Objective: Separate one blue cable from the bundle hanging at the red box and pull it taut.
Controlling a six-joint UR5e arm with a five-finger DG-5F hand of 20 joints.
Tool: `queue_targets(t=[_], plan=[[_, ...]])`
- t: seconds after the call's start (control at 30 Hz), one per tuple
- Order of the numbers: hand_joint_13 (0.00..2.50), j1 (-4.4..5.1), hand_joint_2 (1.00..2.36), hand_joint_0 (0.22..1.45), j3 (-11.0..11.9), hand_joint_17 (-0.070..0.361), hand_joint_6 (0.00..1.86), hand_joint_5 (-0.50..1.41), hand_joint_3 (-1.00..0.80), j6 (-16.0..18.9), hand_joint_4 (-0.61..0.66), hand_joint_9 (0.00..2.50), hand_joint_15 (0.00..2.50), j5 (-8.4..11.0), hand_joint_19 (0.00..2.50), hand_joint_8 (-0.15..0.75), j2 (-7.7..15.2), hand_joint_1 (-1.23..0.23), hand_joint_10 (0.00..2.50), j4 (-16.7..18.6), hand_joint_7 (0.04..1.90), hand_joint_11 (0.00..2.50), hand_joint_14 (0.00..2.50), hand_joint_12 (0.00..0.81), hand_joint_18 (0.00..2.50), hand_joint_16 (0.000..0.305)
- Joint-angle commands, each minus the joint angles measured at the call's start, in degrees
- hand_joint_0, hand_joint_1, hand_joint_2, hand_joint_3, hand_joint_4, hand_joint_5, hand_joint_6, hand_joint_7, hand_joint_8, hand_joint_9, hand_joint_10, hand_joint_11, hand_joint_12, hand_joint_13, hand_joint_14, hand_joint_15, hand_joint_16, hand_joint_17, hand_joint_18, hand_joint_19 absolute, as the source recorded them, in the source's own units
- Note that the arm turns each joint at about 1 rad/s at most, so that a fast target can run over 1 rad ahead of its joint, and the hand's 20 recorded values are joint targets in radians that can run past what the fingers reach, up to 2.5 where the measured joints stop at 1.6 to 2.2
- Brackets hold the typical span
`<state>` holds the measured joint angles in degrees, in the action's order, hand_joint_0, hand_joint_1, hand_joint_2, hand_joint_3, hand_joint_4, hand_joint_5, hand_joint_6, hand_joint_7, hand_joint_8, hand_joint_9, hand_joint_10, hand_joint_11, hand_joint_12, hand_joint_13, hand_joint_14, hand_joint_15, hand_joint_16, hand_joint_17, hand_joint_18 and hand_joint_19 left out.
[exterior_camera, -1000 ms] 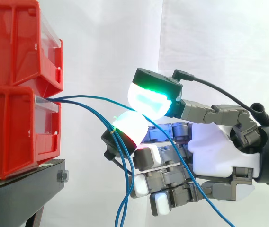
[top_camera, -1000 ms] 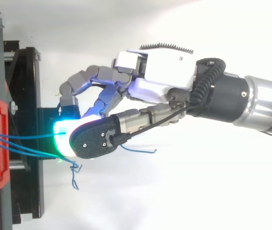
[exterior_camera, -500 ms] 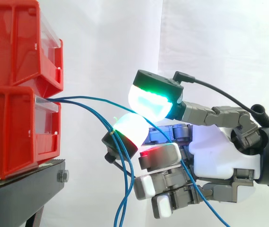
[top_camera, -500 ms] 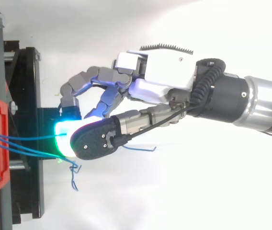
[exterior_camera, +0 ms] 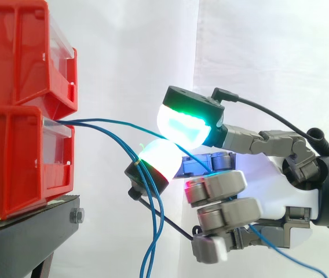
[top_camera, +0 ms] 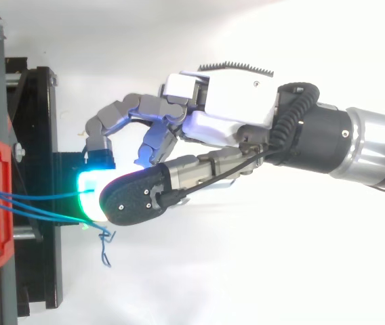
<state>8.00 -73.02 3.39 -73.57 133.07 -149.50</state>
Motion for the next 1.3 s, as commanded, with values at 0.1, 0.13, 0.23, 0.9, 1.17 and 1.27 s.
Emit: queue_targets(t=[0.1,0.13,0.23,0.9,1.17,1.27], plan=[[1.02,0.0,1.02,0.67,-0.01,0.069,0.87,-0.2,-0.28,-0.05,0.06,1.19,1.61,0.01,1.33,0.269,0.0,-0.71,0.59,0.0,1.06,1.59,1.46,0.315,1.21,0.031],[1.01,0.0,1.02,0.67,-0.01,0.066,0.87,-0.2,-0.28,-0.05,0.07,1.18,1.62,-0.08,1.36,0.267,0.0,-0.71,0.6,0.0,1.06,1.59,1.53,0.313,1.21,0.029],[0.94,0.0,1.02,0.67,-0.01,0.062,0.87,-0.2,-0.28,-0.05,0.07,1.16,1.61,-0.08,1.55,0.271,0.0,-0.71,0.88,0.0,1.04,1.56,1.98,0.325,1.3,0.027],[0.87,0.09,1.02,0.67,-0.01,0.063,0.88,-0.19,-0.16,-0.49,-0.01,1.16,1.61,0.18,1.65,0.276,0.0,-0.73,1.09,-0.53,1.09,1.53,2.31,0.329,1.34,0.028],[0.87,0.26,1.03,0.66,-0.01,0.067,0.89,-0.2,-0.11,-0.41,0.0,1.13,1.62,0.18,1.65,0.279,0.0,-0.72,1.08,-2.99,1.13,1.53,2.32,0.342,1.35,0.03],[0.87,0.44,1.03,0.66,-0.01,0.069,0.9,-0.2,-0.11,-0.14,0.0,1.13,1.63,0.18,1.64,0.279,-0.09,-0.72,1.07,-5.71,1.13,1.52,2.32,0.343,1.35,0.03]])
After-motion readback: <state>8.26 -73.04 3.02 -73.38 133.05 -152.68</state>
